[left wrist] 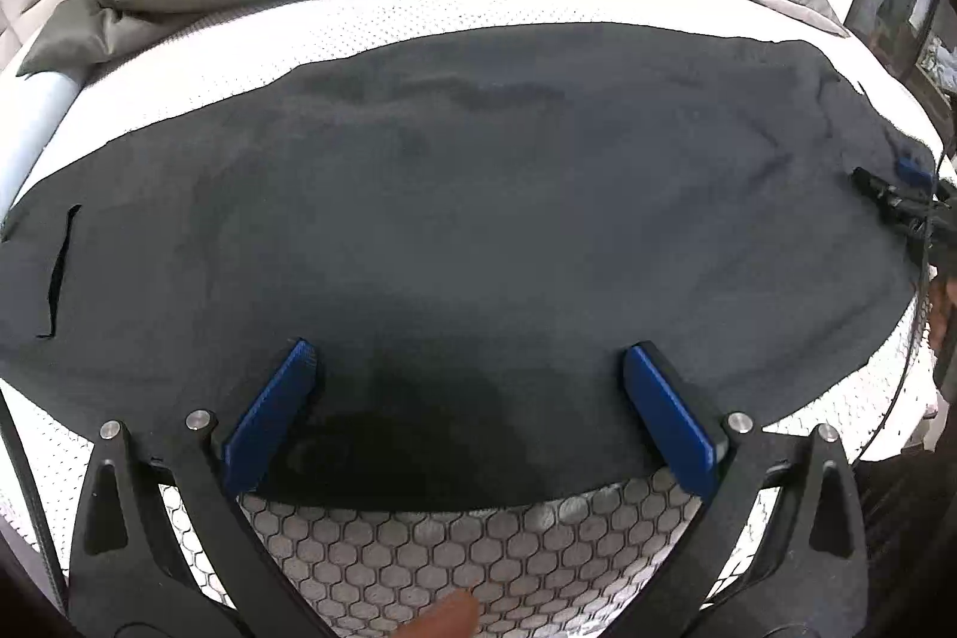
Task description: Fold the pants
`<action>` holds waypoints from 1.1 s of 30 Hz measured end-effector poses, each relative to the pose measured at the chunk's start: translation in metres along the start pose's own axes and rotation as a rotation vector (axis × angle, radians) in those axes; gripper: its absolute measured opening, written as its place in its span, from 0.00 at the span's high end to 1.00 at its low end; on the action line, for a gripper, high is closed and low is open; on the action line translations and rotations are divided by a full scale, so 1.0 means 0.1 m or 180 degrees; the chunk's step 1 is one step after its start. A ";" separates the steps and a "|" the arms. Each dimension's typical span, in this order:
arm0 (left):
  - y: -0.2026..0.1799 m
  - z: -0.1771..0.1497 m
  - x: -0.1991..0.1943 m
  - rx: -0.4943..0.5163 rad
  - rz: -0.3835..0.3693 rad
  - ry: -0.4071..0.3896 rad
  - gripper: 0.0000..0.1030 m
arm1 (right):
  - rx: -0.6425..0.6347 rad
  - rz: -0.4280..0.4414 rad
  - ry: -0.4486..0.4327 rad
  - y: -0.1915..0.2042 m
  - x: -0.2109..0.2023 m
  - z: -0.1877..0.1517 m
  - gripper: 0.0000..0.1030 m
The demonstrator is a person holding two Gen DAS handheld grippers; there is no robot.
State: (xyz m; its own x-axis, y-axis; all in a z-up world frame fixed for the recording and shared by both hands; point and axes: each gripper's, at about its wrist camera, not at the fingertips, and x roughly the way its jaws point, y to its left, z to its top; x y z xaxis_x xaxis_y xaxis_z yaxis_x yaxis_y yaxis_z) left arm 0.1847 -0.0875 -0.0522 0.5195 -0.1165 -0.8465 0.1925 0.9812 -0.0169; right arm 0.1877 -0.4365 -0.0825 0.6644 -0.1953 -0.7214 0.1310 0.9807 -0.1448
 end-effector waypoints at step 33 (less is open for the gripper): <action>-0.02 0.00 -0.05 0.0009 0.0017 -0.0042 0.00 | 0.2159 0.1642 -0.0459 -1.55 -0.51 -0.92 0.02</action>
State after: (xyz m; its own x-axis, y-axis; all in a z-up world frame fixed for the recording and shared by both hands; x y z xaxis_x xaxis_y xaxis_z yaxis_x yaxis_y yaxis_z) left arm 0.1813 -0.0887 -0.0477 0.5315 -0.1134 -0.8394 0.1920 0.9813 -0.0110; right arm 0.0657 -0.5786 -0.0858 0.8426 0.2318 -0.4860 0.1676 0.7448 0.6459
